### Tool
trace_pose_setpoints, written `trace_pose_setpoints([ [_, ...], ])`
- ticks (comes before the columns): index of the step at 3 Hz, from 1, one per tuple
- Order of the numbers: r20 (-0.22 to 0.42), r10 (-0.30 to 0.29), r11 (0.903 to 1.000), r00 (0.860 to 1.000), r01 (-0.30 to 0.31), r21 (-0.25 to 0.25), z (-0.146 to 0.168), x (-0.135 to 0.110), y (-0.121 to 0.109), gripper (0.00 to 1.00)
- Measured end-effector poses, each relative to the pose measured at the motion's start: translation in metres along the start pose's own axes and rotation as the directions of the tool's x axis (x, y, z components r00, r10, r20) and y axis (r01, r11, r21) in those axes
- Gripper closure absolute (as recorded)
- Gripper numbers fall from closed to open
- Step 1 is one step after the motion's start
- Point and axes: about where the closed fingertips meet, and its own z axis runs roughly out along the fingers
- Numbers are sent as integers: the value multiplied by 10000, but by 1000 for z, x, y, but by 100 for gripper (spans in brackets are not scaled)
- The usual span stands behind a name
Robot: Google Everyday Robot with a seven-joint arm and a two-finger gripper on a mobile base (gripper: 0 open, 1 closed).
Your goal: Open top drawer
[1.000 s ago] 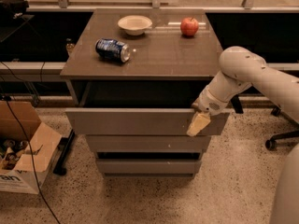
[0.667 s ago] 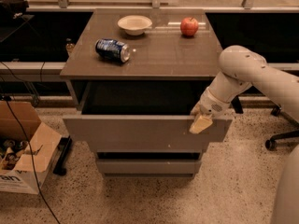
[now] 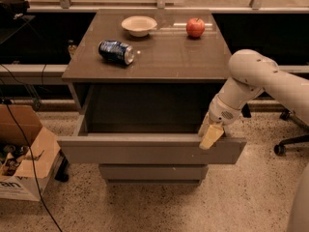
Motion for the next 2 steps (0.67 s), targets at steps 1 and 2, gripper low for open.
trace_pose_setpoints([
  [1,-61,-43,10000,10000,43,-41,2,0,1,8],
  [2,-238,228,9992,9995,-236,-317,6,10,14,0],
])
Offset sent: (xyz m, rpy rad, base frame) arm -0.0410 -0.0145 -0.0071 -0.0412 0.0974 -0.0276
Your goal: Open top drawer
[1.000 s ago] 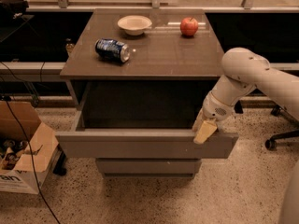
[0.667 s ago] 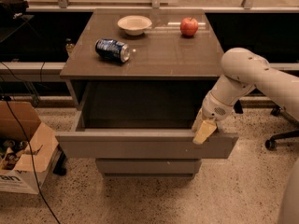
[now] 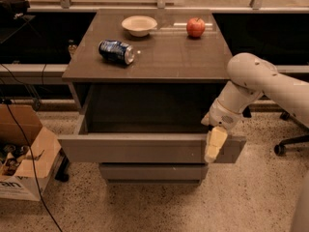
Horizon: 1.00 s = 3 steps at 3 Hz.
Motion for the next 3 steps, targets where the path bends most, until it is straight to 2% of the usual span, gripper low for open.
trace_pose_setpoints([
  [1,-106,493,9984,9987,-495,-286,3,13,21,0],
  [2,-266,870,9943,9959,-884,-601,4,21,42,18],
  [3,-446,1037,9895,9936,-1076,-964,7,24,63,42],
])
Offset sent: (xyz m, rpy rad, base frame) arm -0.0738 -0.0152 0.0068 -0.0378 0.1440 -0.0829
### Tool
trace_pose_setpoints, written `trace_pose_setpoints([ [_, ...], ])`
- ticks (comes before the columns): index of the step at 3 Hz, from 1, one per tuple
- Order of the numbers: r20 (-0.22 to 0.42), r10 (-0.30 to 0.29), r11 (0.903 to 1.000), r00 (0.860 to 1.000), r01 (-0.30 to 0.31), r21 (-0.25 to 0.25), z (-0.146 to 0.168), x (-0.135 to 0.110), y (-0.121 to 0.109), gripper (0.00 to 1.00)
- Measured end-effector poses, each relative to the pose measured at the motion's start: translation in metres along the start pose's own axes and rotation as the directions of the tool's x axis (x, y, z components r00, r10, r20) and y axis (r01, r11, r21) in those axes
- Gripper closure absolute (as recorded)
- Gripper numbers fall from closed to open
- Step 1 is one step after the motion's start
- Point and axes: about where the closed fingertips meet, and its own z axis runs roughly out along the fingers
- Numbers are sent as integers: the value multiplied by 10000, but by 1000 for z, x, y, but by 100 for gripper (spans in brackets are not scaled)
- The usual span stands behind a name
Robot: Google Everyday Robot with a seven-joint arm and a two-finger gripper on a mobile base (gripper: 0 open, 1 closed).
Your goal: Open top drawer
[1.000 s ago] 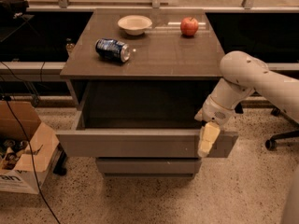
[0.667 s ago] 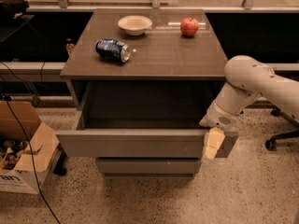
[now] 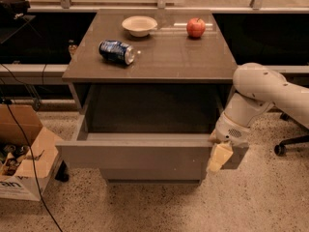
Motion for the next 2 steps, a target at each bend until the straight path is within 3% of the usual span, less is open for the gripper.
trace_pose_setpoints([
  [1,-188,146,9996,9997,-151,-223,0,3,19,64],
  [2,-191,142,9996,9997,-147,-229,1,3,19,64],
])
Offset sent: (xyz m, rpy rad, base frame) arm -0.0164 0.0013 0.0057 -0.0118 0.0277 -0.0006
